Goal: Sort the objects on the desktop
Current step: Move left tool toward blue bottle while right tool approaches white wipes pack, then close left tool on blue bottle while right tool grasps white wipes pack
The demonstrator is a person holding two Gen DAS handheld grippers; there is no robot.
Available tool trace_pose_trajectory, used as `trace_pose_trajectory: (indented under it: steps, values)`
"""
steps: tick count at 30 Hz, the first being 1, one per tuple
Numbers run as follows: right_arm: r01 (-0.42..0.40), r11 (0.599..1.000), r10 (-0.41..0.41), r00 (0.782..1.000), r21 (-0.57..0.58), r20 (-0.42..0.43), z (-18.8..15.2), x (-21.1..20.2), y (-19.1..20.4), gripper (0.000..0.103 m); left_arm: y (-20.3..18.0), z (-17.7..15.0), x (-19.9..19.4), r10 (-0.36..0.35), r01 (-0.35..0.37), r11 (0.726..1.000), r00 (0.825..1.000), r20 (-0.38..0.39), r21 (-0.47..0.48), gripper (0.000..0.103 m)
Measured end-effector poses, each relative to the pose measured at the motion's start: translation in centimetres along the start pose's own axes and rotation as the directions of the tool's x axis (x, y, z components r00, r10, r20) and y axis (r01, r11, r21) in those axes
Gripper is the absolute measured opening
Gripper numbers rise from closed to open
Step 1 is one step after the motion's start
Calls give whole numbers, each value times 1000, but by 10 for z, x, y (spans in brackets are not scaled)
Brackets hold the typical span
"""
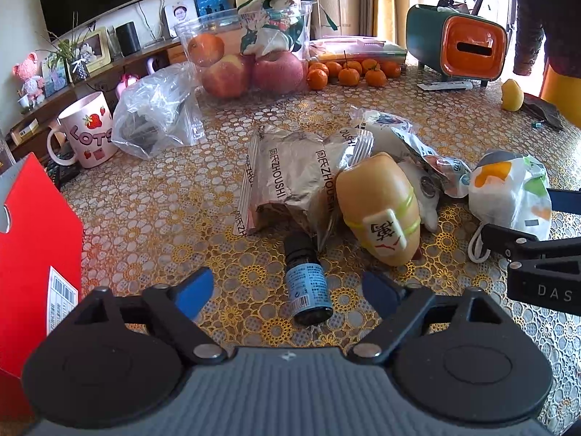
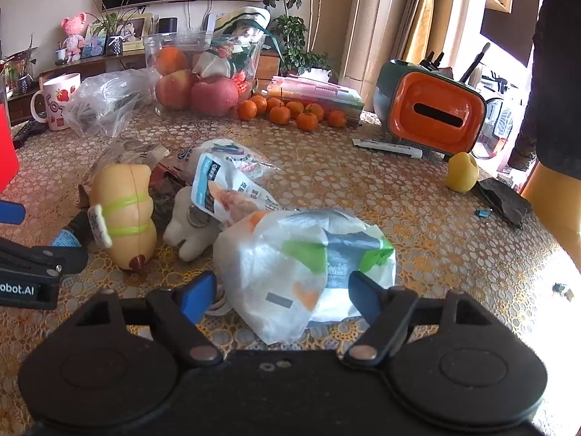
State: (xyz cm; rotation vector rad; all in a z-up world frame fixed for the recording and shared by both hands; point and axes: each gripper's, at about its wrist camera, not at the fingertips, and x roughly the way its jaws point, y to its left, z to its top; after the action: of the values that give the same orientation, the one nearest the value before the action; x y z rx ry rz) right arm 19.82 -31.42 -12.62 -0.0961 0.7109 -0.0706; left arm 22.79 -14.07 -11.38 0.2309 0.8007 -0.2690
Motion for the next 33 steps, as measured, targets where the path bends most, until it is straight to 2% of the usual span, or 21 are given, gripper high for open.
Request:
trace_pose_trajectory:
  steps: [5, 7, 9, 11, 16, 20, 28, 33]
  values:
    - [-4, 1000, 4, 1000, 5, -8, -1, 2, -1, 64, 1, 0, 6, -44, 44, 999, 999, -23, -18, 61]
    - [-3, 1000, 3, 1000, 3, -5, -3, 0, 0, 62, 1, 0, 6, -60, 59, 998, 998, -23, -20, 57]
    - [-6, 1000, 6, 1000, 1, -2, -3, -1, 0, 55, 0, 0, 6, -71, 70, 997, 997, -24, -22, 50]
    - [-1, 1000, 1, 1000, -2, 4, -4, -3, 0, 50, -1, 0, 7, -81, 80, 996, 996, -28, -23, 34]
    - [-12, 1000, 12, 1000, 0, 11, -3, -7, -1, 40, -3, -1, 6, -68, 68, 998, 997, -23, -14, 27]
    - [-3, 1000, 3, 999, -20, 32, -2, -13, 0, 32, 1, -2, 5, -80, 79, 996, 997, -22, -27, 26]
    - [21, 997, -15, 997, -68, 80, -3, -29, 2, 28, 8, -6, -5, -94, 93, 994, 995, -15, -57, 23]
    - [13, 997, -8, 997, -73, 72, -4, -39, 1, 28, 9, -10, -17, -100, 99, 993, 995, -6, -72, 23]
